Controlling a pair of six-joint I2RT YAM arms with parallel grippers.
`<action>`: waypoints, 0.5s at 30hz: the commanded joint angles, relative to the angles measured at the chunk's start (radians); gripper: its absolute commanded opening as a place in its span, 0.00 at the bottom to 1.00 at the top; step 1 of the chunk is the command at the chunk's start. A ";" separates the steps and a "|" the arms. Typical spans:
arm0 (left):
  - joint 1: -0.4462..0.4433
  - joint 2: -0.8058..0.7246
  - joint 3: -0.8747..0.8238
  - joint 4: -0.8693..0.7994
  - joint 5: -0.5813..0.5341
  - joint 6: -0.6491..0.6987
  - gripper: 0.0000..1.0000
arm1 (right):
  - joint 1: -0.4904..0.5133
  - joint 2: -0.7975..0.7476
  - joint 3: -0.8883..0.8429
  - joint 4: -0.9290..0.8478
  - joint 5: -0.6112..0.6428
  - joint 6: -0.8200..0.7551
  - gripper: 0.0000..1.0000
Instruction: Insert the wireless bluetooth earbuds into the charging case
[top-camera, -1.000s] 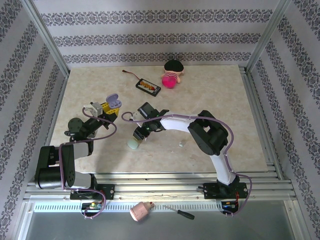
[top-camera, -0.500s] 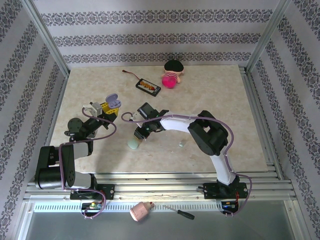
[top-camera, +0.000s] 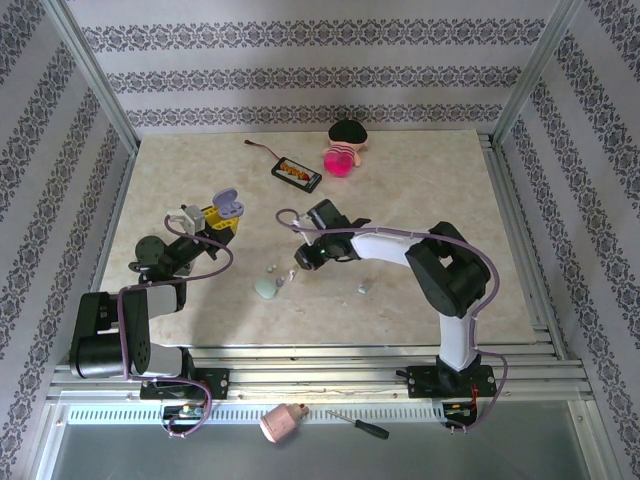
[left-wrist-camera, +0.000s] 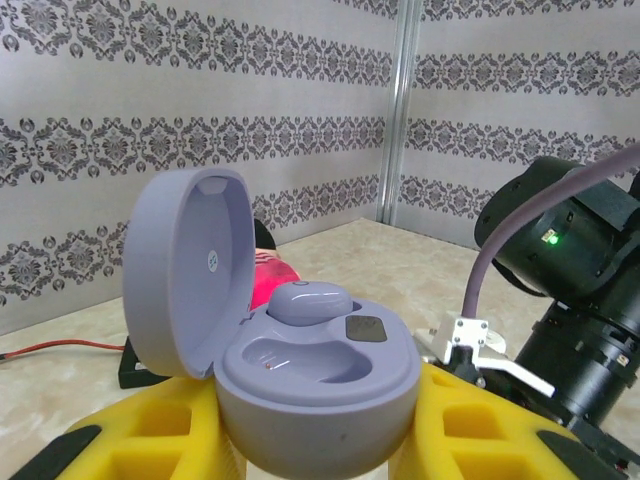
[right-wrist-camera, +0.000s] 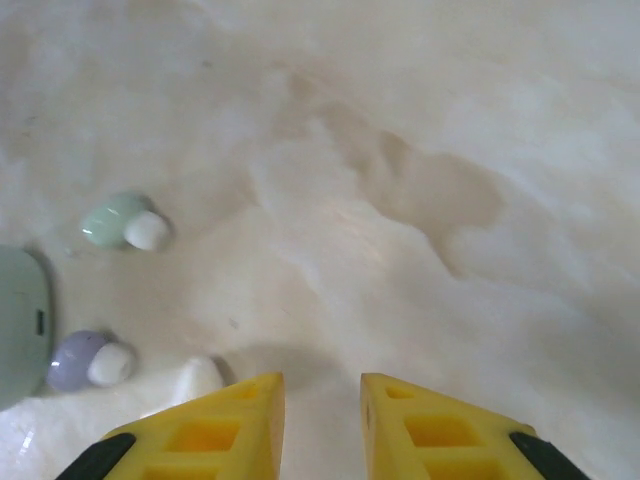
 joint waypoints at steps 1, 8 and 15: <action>0.001 -0.009 0.011 0.062 0.029 -0.020 0.15 | 0.002 -0.062 -0.045 0.030 0.026 0.032 0.29; 0.001 -0.002 0.011 0.063 0.004 -0.023 0.15 | 0.065 -0.094 -0.025 0.013 0.047 -0.039 0.36; 0.004 -0.007 -0.002 0.058 -0.043 -0.013 0.14 | 0.153 -0.009 0.075 -0.026 0.060 -0.025 0.36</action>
